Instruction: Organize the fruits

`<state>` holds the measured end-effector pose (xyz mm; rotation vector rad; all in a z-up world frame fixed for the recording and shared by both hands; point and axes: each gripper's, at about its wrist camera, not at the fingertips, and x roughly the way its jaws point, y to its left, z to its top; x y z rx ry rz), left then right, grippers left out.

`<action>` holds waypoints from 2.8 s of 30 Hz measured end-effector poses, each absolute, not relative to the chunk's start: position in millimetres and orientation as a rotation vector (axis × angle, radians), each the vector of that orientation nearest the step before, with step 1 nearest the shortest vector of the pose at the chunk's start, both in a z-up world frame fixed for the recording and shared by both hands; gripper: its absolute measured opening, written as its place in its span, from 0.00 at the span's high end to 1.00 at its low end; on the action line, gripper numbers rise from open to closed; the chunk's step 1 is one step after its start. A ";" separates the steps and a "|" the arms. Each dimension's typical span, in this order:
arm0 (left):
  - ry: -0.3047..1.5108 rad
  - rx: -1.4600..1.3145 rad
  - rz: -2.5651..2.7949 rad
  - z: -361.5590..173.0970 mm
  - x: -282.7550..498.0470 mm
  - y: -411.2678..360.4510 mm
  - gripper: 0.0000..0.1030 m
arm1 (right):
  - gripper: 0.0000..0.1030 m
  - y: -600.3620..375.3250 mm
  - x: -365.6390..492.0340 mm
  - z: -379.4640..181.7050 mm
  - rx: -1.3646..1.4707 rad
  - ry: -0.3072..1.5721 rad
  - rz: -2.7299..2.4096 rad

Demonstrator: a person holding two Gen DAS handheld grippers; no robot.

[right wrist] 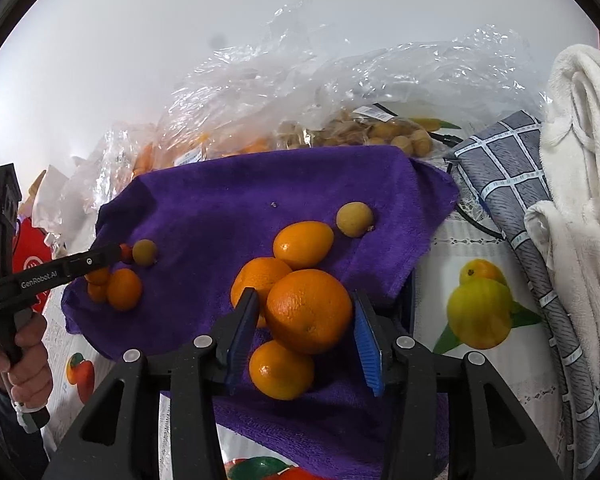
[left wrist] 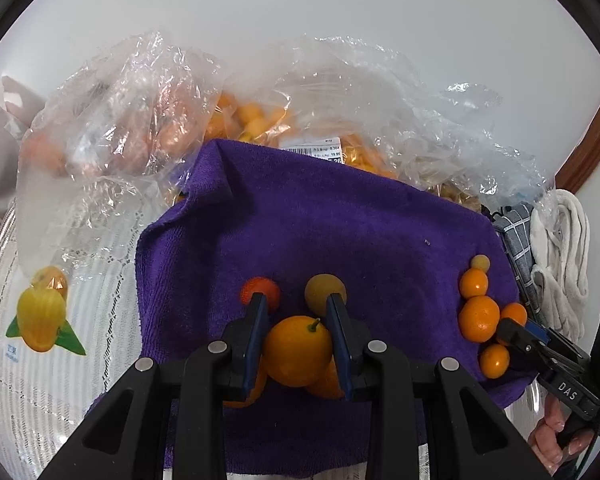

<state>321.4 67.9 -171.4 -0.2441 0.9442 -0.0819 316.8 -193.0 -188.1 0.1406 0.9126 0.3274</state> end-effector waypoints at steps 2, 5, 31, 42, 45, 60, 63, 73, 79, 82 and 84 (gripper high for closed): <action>0.945 -0.247 -0.085 -172.1 322.0 67.7 0.72 | 0.51 -194.4 316.5 -189.0 0.148 0.917 0.329; 0.946 -0.249 -0.088 -172.4 321.7 68.8 0.72 | 0.47 -195.5 314.8 -189.7 0.132 0.914 0.339; 0.883 -0.122 -0.116 -111.8 236.3 48.9 0.45 | 0.37 -196.2 242.5 -115.9 0.012 0.855 0.115; 0.761 -0.040 -0.098 -54.7 133.7 22.5 0.24 | 0.12 -206.5 133.9 -59.2 0.004 0.746 0.122; 0.737 -0.037 -0.105 -46.4 105.9 16.8 0.18 | 0.11 -206.8 106.8 -50.9 -0.010 0.717 0.127; 0.650 -0.068 -0.075 -22.5 15.2 8.5 0.08 | 0.00 -232.3 12.9 -32.1 0.047 0.650 0.072; 0.627 -0.072 -0.073 -19.2 5.9 9.7 0.08 | 0.00 -232.1 1.8 -29.4 0.034 0.635 0.071; 0.615 -0.074 -0.063 -17.5 -1.7 10.4 0.08 | 0.00 -225.7 -9.6 -29.0 0.001 0.617 0.061; 0.611 -0.063 -0.055 -16.8 -3.4 8.0 0.08 | 0.00 -226.8 -9.8 -29.5 0.009 0.616 0.057; 0.613 -0.063 -0.058 -17.0 -3.3 7.9 0.08 | 0.00 -226.7 -9.8 -30.4 0.007 0.618 0.059; 0.611 -0.057 -0.057 -17.8 -3.9 6.5 0.08 | 0.00 -226.7 -10.1 -30.6 0.008 0.617 0.056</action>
